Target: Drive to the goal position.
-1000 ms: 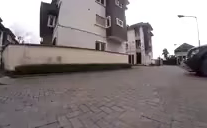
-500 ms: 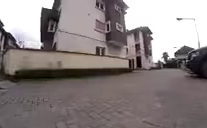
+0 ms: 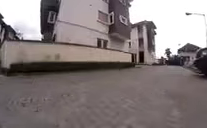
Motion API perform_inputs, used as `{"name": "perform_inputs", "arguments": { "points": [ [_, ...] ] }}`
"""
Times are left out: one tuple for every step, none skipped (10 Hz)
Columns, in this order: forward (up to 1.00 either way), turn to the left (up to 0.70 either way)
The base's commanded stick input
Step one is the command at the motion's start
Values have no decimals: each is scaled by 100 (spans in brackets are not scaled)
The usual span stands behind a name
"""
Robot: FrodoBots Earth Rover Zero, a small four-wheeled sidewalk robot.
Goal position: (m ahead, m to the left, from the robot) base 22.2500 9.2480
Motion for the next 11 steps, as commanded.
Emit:
{"name": "perform_inputs", "arguments": {
  "points": [
    [70,-13],
    [70,0],
    [70,0],
    [70,0],
    [70,0],
    [70,0],
    [70,0],
    [70,0],
    [70,0],
    [70,0],
    [70,0]
  ]
}}
